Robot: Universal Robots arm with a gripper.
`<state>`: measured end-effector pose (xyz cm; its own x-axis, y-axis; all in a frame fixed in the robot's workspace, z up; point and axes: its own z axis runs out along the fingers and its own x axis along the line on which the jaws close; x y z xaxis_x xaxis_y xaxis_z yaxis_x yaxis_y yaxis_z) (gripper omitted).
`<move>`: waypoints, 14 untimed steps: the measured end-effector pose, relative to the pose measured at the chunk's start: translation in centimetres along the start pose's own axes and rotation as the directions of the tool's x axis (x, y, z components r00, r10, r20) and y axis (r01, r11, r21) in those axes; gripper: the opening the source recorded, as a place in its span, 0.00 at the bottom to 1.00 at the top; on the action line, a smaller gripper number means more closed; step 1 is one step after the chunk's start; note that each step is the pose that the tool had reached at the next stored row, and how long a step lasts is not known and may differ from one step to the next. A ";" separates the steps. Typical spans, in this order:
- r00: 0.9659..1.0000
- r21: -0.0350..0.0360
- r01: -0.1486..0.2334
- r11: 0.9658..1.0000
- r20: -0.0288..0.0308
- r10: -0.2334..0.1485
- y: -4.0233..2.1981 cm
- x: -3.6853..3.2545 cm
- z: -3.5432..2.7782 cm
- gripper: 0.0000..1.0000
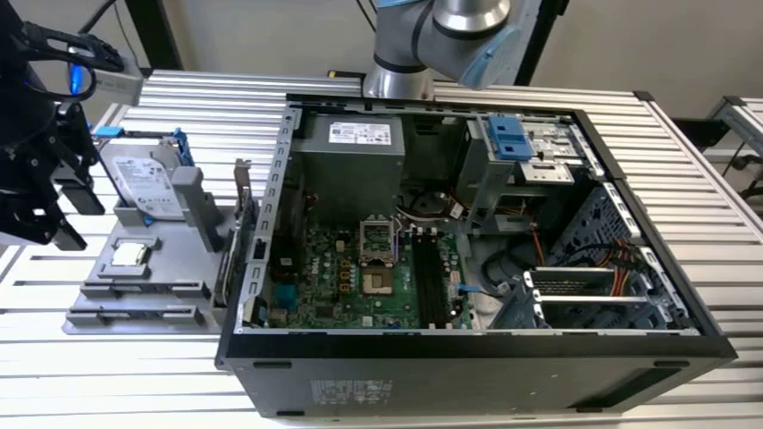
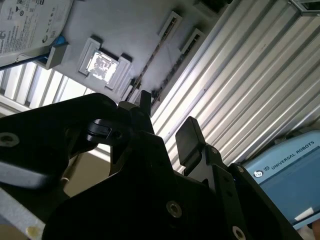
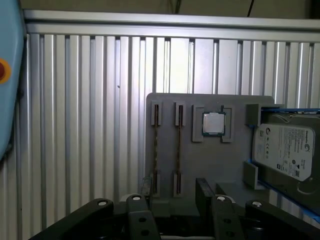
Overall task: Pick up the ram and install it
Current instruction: 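Pick up the ram and move it above insertion slot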
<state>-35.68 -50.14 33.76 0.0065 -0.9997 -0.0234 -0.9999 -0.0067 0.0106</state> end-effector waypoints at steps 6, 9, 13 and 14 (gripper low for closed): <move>1.000 0.001 0.000 1.000 0.000 0.000 -0.01 0.00 0.15 1.00; 1.000 0.000 0.000 1.000 -0.003 0.000 0.00 0.00 0.25 1.00; 1.000 0.000 0.000 1.000 -0.008 0.000 -0.01 0.01 0.41 1.00; 1.000 0.000 0.000 1.000 -0.008 0.000 -0.01 0.01 0.46 1.00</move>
<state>-35.68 -50.14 33.30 0.0065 -0.9999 -0.0151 -0.9999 -0.0067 0.0107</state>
